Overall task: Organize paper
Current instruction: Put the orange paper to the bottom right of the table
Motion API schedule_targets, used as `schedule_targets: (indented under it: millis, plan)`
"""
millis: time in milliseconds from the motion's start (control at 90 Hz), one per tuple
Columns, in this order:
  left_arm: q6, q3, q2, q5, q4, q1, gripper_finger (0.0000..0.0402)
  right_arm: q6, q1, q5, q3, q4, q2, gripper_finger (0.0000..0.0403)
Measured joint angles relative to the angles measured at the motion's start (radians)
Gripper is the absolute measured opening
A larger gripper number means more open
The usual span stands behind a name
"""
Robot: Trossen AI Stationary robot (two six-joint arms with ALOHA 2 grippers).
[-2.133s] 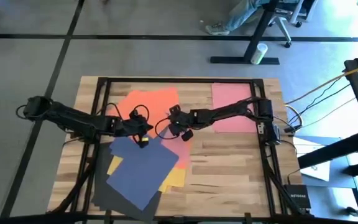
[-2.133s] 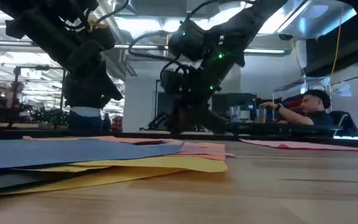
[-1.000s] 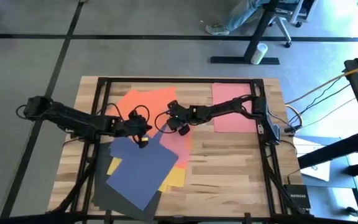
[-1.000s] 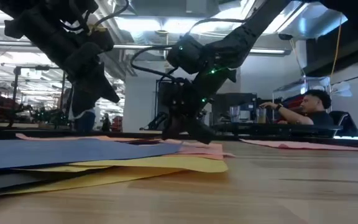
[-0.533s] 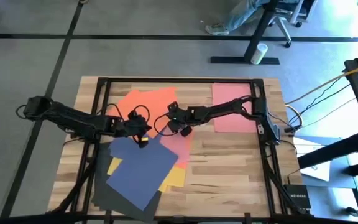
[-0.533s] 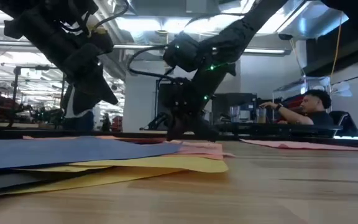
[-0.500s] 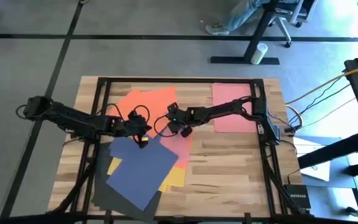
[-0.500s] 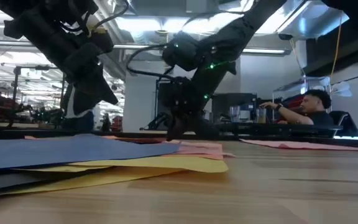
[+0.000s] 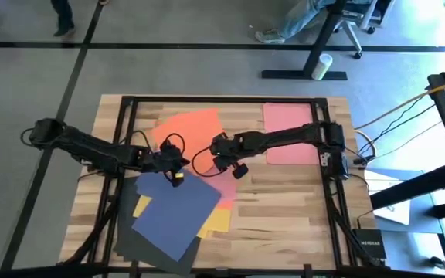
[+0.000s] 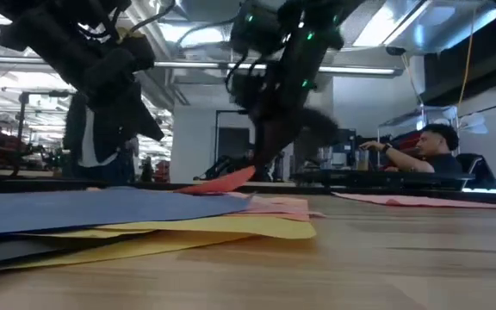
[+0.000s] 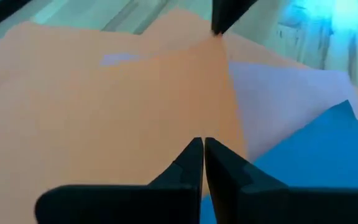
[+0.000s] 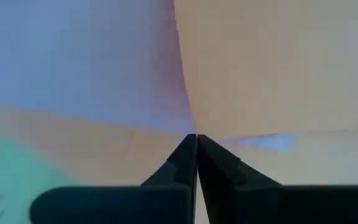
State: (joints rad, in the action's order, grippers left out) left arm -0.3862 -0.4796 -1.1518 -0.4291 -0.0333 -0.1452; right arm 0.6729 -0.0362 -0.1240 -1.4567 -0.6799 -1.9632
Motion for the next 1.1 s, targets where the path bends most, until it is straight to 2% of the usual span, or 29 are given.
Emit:
schedule_targets:
  millis: [211,478,767,1100]
  plan:
    - [0.0,0.0,0.001,-0.001,0.009,0.0,0.0001,-0.137,0.022,0.061,0.0,-0.18,0.082,0.0]
    - [0.002,0.0,0.001,-0.001,0.009,0.0,0.0001,-0.267,0.105,0.101,0.0,-0.378,0.123,0.0]
    - [0.003,0.0,0.001,-0.001,0.016,0.0,0.0001,-0.386,0.185,0.118,0.095,-0.455,0.184,0.0]
    - [0.003,0.0,0.001,-0.001,0.016,0.001,0.0001,-0.574,0.273,0.17,0.266,-0.466,0.322,0.0]
